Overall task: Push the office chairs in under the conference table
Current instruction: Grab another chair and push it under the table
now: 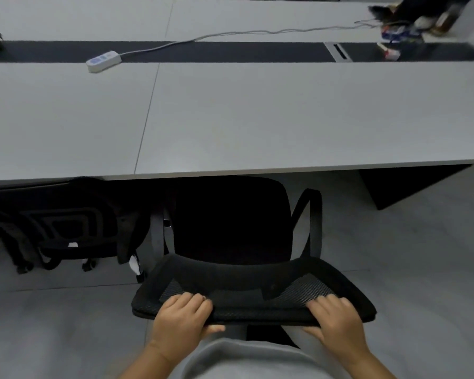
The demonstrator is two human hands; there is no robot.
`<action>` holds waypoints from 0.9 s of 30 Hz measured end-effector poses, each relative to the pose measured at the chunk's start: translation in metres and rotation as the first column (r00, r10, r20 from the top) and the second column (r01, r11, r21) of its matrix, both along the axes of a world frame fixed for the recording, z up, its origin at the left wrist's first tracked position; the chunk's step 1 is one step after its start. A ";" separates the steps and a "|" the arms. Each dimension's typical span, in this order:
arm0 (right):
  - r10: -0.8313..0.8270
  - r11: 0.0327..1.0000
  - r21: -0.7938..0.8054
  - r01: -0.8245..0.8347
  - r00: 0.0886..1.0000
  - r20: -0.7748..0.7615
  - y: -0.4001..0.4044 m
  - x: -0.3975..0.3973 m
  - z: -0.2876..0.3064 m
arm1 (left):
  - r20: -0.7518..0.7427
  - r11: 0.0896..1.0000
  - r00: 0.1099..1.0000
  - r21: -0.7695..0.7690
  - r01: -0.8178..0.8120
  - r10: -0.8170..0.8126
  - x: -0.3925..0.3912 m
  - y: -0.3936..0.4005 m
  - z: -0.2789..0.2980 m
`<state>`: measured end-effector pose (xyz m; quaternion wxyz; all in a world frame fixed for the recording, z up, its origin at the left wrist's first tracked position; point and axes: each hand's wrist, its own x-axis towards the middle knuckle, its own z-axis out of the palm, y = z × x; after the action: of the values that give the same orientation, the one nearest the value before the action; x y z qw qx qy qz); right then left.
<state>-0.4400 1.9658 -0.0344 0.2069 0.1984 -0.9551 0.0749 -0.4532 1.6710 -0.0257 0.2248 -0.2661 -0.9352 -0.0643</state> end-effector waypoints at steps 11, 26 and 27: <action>-0.053 0.998 -0.024 0.052 0.998 -0.021 -0.014 0.060 -0.007 | -0.038 0.996 0.995 0.007 0.089 -0.088 0.037 -0.015 -0.004; -0.066 0.991 0.104 0.081 0.988 -0.136 -0.010 0.013 0.008 | -0.069 0.998 0.995 0.013 0.068 -0.067 -0.012 -0.009 0.002; -0.060 0.991 0.107 0.075 0.989 -0.136 -0.009 0.007 0.009 | -0.070 0.998 0.996 0.017 0.059 -0.057 -0.018 -0.009 0.003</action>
<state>-0.4325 1.9568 -0.0258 0.2608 0.1818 -0.9481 0.0011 -0.4714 1.6619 -0.0231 0.2576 -0.2931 -0.9181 -0.0704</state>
